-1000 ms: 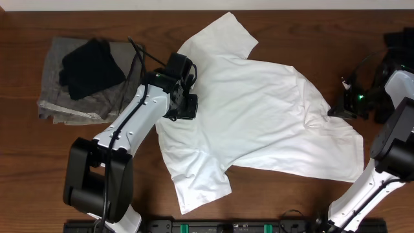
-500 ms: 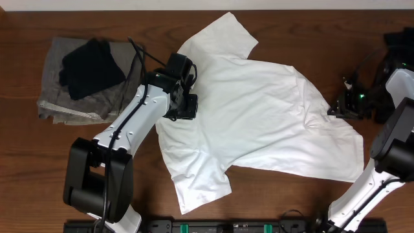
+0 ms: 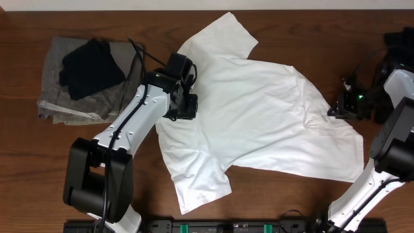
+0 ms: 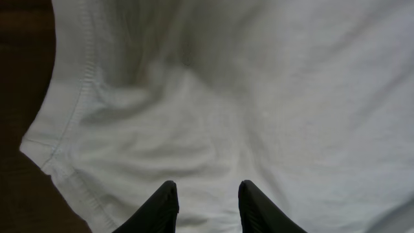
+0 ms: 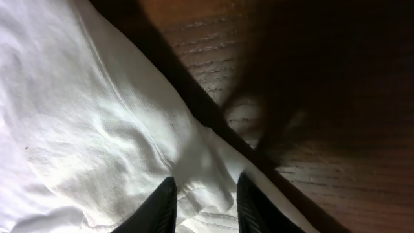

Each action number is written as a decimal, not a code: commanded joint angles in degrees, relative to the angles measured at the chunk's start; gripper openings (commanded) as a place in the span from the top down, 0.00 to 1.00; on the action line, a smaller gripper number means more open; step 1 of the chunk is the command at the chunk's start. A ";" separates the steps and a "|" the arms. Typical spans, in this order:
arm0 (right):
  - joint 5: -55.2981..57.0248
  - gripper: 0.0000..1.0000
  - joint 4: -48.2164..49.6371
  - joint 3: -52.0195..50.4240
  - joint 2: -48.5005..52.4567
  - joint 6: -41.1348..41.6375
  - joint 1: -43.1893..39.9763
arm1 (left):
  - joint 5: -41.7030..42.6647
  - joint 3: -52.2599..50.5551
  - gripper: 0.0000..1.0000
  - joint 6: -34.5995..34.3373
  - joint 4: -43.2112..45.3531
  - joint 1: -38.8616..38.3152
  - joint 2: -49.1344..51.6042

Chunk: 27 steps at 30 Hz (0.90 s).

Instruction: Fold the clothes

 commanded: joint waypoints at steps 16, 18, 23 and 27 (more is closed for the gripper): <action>-0.20 0.85 1.79 -1.51 -0.46 1.40 2.27 | -0.68 0.35 0.67 0.52 -0.13 -0.02 0.55; -0.09 0.86 1.79 -1.51 -0.46 1.40 2.27 | -0.68 0.35 0.67 0.52 -0.13 -0.02 0.55; 0.00 0.99 1.79 -1.51 -0.46 1.40 2.27 | -0.68 0.35 0.67 0.55 -0.15 -0.02 0.55; 0.90 0.99 1.79 -1.51 -0.46 1.38 2.27 | -0.68 0.35 0.67 0.55 -0.15 -0.02 0.55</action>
